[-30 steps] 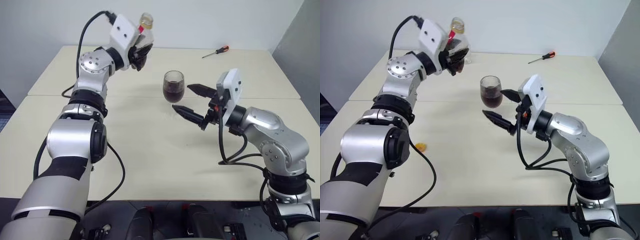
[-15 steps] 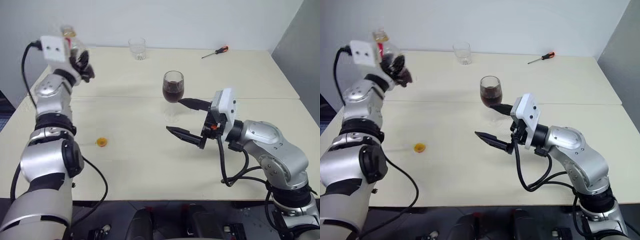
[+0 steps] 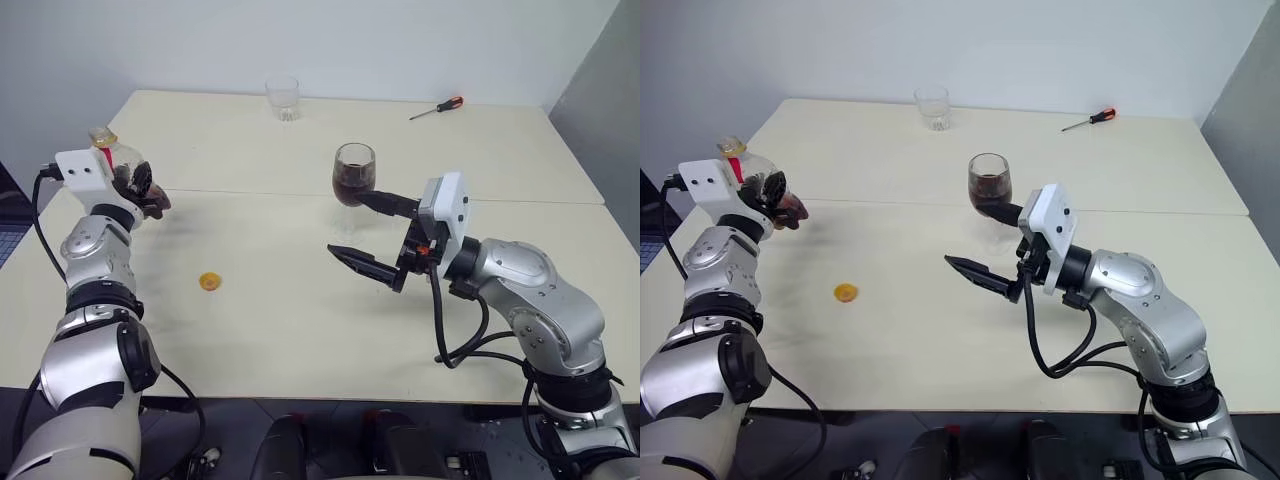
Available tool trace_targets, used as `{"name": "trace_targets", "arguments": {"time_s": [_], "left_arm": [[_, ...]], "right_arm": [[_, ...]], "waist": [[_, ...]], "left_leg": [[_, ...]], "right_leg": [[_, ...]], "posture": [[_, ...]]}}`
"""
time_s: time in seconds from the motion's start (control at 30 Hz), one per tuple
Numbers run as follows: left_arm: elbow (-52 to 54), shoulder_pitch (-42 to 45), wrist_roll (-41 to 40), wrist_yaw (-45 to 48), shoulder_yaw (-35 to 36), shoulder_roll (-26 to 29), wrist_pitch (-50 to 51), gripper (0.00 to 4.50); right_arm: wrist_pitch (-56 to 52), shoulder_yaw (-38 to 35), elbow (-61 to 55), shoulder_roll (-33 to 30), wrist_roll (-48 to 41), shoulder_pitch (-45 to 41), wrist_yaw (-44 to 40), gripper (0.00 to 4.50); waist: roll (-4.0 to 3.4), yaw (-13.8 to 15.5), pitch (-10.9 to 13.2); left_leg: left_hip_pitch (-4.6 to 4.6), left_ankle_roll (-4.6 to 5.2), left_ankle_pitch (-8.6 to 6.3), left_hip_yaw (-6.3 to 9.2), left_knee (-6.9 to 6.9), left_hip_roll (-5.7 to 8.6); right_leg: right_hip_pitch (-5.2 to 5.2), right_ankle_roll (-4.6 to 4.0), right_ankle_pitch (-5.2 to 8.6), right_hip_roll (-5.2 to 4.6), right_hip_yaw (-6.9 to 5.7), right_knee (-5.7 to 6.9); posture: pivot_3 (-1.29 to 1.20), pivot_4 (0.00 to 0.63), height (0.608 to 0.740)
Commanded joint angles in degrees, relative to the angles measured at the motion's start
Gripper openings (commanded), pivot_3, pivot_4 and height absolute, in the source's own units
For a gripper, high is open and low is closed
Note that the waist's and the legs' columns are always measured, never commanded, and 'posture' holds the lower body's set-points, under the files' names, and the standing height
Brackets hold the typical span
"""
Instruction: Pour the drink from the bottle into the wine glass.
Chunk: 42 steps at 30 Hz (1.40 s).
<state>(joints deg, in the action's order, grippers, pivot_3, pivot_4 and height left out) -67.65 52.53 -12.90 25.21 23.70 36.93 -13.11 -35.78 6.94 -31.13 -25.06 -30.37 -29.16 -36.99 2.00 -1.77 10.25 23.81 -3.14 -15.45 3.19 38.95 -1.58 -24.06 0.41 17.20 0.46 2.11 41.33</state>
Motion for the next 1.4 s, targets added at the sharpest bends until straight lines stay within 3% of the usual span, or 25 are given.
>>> {"name": "trace_targets", "arguments": {"time_s": [0.03,0.4,0.73,0.77,1.07,1.4], "left_arm": [[-0.26,-1.0,-0.94,-0.41,0.72,-1.09,-1.66,1.31],[-1.69,-2.25,-0.33,-1.57,0.31,-2.33,-1.52,1.31],[-0.59,-2.1,-0.48,-1.07,0.29,-2.14,-1.16,4.35],[-0.35,-2.16,-0.48,-1.01,0.25,-2.08,-1.08,4.45],[6.55,-6.07,-1.51,0.59,0.05,-2.5,1.27,4.45],[29.89,-18.17,-5.75,-0.63,0.82,-5.56,13.26,4.45]], "right_arm": [[0.13,-1.12,-0.69,0.19,-0.3,-1.7,0.83,4.5],[-0.68,-1.37,0.67,0.62,-0.13,-2.85,2.52,4.5],[-0.16,-1.0,1.55,0.48,0.48,-3.2,2.54,4.5],[-0.1,-0.97,1.58,0.48,0.55,-3.14,2.52,4.5],[-0.24,-0.98,0.75,0.34,0.54,-2.09,2.5,4.5],[-0.72,-2.16,-1.19,-1.16,0.17,0.64,2.96,4.5]], "waist": [[0.0,-0.02,0.0],[0.06,-0.04,-0.05],[0.06,-0.04,-0.05],[0.06,-0.04,-0.05],[0.05,-0.07,-0.04],[0.06,-0.01,-0.05]], "left_leg": [[0.0,0.0,0.0,0.01,0.0,-0.01],[-0.01,0.02,-0.01,0.0,0.0,0.0],[0.0,0.02,-0.01,0.01,-0.01,0.0],[0.0,0.02,-0.01,0.01,-0.01,0.0],[-0.01,0.02,-0.01,0.02,-0.01,-0.02],[0.01,0.02,-0.01,0.1,-0.02,-0.06]], "right_leg": [[0.0,0.0,0.0,0.0,-0.01,0.0],[0.0,0.0,0.0,0.0,0.0,0.01],[0.0,0.0,0.0,0.01,-0.02,0.01],[0.0,0.0,0.0,0.01,-0.02,0.01],[0.0,0.0,0.0,0.0,0.0,0.01],[0.03,0.0,0.0,-0.04,0.08,-0.01]], "posture": [[0.0,0.15,0.74],[0.0,0.15,0.74],[0.0,0.15,0.74],[0.0,0.15,0.74],[0.0,0.15,0.74],[0.0,0.15,0.74]]}}
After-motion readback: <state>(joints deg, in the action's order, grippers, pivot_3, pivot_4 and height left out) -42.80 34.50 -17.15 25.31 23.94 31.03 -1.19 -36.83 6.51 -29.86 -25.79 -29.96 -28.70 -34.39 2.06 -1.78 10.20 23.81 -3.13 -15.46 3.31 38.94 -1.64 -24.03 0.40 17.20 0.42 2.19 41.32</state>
